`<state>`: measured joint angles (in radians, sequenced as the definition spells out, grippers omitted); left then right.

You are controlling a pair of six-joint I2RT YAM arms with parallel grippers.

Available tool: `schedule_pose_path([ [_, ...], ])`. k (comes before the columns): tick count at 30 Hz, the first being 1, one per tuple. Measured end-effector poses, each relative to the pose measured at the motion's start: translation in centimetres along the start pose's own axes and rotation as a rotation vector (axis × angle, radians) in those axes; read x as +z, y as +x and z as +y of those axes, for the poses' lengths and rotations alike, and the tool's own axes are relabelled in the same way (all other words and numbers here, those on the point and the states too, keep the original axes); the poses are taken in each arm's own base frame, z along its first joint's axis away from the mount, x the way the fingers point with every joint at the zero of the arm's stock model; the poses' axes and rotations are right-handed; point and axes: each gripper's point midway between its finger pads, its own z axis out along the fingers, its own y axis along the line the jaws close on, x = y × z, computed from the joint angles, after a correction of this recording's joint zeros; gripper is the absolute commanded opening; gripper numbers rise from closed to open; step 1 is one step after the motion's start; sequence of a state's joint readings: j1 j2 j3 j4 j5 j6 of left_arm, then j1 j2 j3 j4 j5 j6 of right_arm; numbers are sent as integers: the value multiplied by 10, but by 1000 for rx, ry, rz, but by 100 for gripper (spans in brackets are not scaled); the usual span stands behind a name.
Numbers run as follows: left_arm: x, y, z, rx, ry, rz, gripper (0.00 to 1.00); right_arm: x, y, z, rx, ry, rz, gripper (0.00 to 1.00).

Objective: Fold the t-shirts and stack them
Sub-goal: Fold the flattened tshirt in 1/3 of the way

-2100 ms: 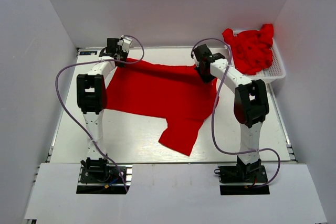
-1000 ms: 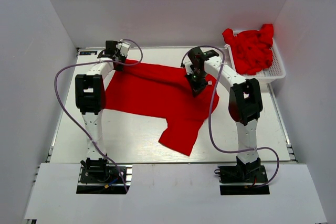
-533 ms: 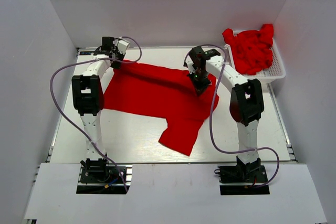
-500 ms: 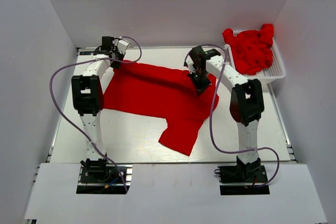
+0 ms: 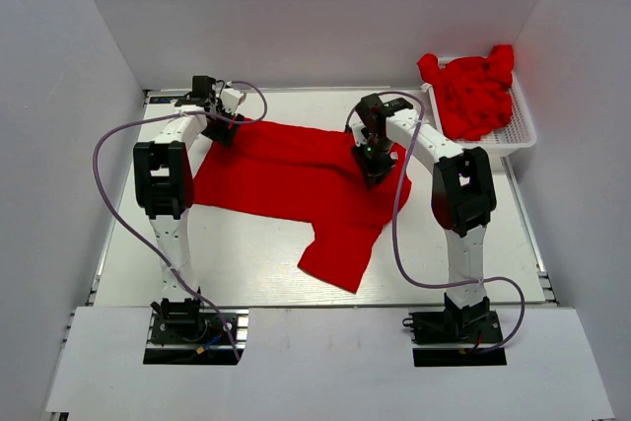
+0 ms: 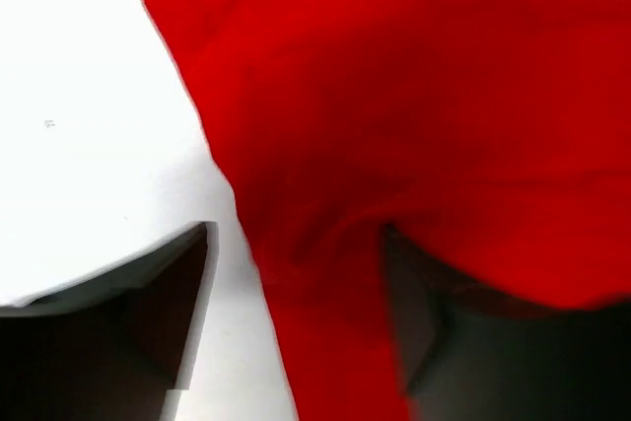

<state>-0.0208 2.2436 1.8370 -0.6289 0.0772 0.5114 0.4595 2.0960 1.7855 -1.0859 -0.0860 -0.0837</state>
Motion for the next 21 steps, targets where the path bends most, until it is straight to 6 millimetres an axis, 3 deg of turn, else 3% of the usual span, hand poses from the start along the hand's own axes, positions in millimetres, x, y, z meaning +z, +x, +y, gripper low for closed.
schedule_pose_path([
  [1,0,0,-1,-7,3,1,100,1,0,2,-1,-11,1,50],
  [2,0,1,-1,-18,4,2,100,1,0,4,-2,-21,-1,58],
  [3,1,1,-2,-27,5,1,100,1,-1,5,-6,-32,-6,87],
  [4,1,1,-1,-33,3,-1,100,1,-3,7,-1,-40,-11,90],
  [8,-3,-1,2,-54,-11,4,100,0,-7,10,-17,-63,-33,90],
  [11,-16,-23,15,-78,-47,-42,100,-7,-14,11,-20,-64,-73,90],
  [17,-54,-61,34,-160,-120,-156,100,-43,-27,1,26,-21,-217,90],
  [21,-79,-80,38,-247,-141,-228,100,-68,-33,-21,142,46,-330,89],
])
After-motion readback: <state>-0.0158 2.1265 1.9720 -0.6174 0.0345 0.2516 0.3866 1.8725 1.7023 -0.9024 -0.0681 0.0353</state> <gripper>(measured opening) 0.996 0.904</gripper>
